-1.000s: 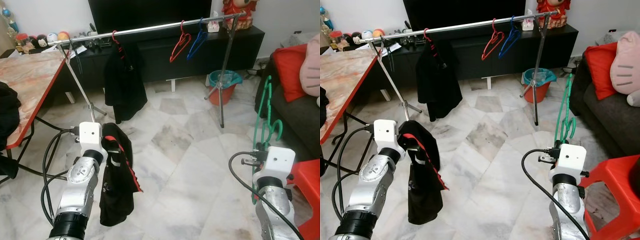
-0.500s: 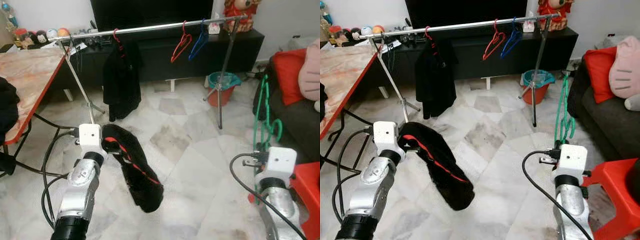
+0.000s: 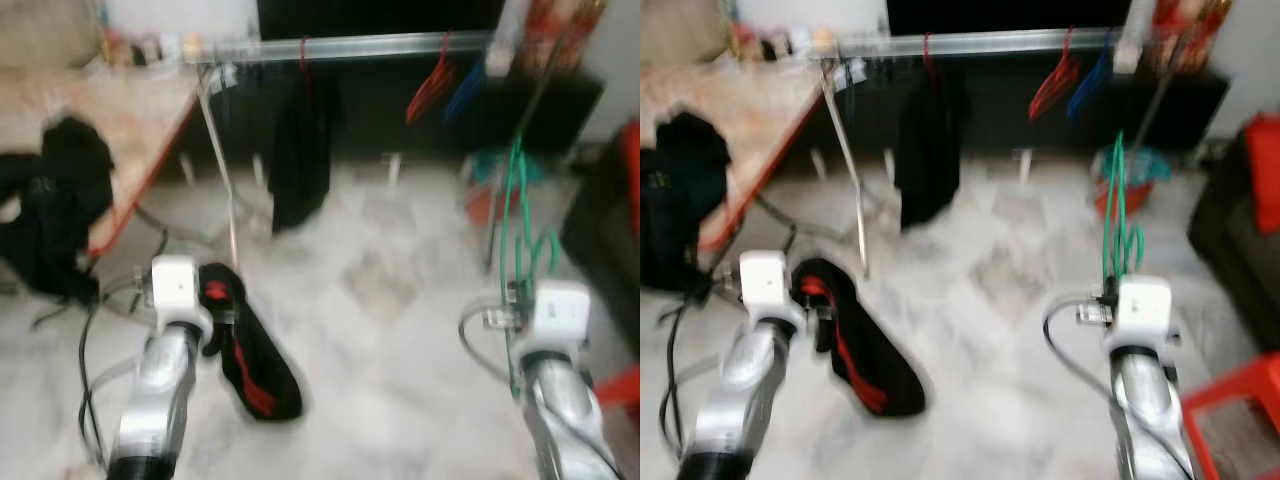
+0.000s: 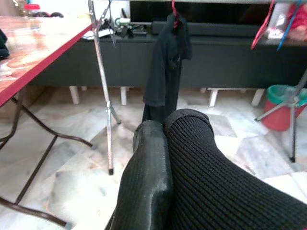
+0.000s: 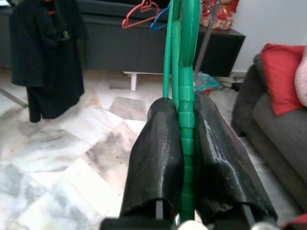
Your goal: Hang hanger
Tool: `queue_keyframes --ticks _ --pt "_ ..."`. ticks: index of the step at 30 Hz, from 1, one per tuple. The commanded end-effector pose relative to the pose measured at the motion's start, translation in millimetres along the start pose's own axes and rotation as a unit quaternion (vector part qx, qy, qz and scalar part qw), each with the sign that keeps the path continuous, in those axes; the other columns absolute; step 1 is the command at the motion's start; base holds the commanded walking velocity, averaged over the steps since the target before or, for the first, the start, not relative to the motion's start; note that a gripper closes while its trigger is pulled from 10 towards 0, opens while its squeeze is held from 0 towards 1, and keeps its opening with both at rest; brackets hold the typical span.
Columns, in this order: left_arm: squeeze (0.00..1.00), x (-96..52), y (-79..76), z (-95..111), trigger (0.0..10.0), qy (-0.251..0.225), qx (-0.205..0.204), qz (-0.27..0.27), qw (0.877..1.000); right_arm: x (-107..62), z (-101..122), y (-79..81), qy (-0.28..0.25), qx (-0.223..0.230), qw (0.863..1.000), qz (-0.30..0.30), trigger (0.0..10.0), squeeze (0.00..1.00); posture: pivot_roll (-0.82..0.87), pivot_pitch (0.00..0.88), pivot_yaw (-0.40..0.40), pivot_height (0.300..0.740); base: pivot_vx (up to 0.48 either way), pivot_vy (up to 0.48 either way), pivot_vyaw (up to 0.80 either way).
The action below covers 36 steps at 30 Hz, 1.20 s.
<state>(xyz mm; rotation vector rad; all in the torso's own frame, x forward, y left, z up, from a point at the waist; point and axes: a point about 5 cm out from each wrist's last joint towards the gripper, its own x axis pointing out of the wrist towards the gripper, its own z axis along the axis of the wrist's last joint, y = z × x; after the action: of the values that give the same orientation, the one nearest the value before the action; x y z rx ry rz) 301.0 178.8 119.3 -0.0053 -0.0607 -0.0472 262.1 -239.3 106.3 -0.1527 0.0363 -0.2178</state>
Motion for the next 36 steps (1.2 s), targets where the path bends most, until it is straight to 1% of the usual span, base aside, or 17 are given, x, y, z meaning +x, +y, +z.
queue_keyframes --ticks 1,5,16,20,24,26,27,28,30,32,34,36 --pt "0.00 0.3 6.6 7.2 10.0 -0.010 0.009 0.011 1.000 -0.1 1.3 8.1 -0.003 0.002 1.000 0.013 10.0 0.00 0.06 0.000 0.022 0.732 0.000 0.247 0.00" --pt "0.00 0.3 8.2 8.1 10.0 -0.009 0.011 0.014 1.000 0.8 1.5 10.9 -0.001 0.003 1.000 0.017 10.0 0.00 0.06 0.000 0.025 0.732 0.000 0.247 0.00" --pt "0.00 -0.5 10.6 9.3 10.0 -0.009 0.013 0.021 1.000 4.4 0.0 12.4 0.003 0.007 1.000 0.016 10.0 0.00 0.08 0.000 0.017 0.732 0.000 0.246 0.00" --pt "0.00 -0.3 11.2 9.2 10.0 -0.008 0.013 0.023 1.000 7.1 -0.9 10.9 0.005 0.007 1.000 0.011 10.0 0.00 0.08 0.000 0.015 0.732 0.000 0.246 0.00" --pt "0.00 0.8 12.3 10.9 10.0 -0.011 0.014 0.025 1.000 8.1 -9.1 7.3 0.021 0.006 1.000 -0.002 10.0 0.00 0.08 0.000 0.013 0.732 0.000 0.247 0.00" --pt "0.00 1.0 12.7 11.4 10.0 -0.012 0.014 0.025 1.000 8.8 -16.9 6.2 0.043 -0.005 0.999 -0.007 10.0 0.00 0.08 0.000 0.016 0.732 0.000 0.246 0.00" --pt "0.00 1.1 12.8 11.6 10.0 -0.012 0.014 0.026 1.000 9.5 -24.7 5.4 0.067 -0.015 0.998 -0.011 10.0 0.00 0.08 0.000 0.017 0.732 0.000 0.244 0.00" --pt "0.00 1.2 12.8 11.7 10.0 -0.012 0.014 0.026 1.000 9.6 -26.1 5.2 0.072 -0.017 0.997 -0.011 10.0 0.00 0.08 0.000 0.017 0.732 0.000 0.244 0.00" --pt "0.00 1.2 13.3 12.0 10.0 -0.012 0.015 0.026 0.999 9.8 -43.8 4.5 0.127 -0.027 0.991 -0.016 10.0 0.00 0.08 0.000 0.019 0.732 0.000 0.246 0.00" --pt "0.00 1.3 14.5 12.5 10.0 -0.013 0.015 0.028 0.999 9.2 -61.0 4.0 0.173 -0.026 0.984 -0.025 10.0 0.00 0.08 0.000 0.020 0.732 0.000 0.247 0.00" --pt "0.00 2.0 17.2 14.4 10.0 -0.015 0.017 0.033 0.999 10.2 -75.3 10.2 0.200 -0.018 0.980 -0.015 10.0 0.00 0.09 0.000 0.020 0.732 0.000 0.246 0.00" --pt "0.00 2.2 18.3 15.4 10.0 -0.016 0.018 0.034 0.999 10.6 -82.4 14.2 0.214 -0.025 0.977 -0.012 10.0 0.00 0.09 0.000 0.018 0.732 0.000 0.247 0.00"
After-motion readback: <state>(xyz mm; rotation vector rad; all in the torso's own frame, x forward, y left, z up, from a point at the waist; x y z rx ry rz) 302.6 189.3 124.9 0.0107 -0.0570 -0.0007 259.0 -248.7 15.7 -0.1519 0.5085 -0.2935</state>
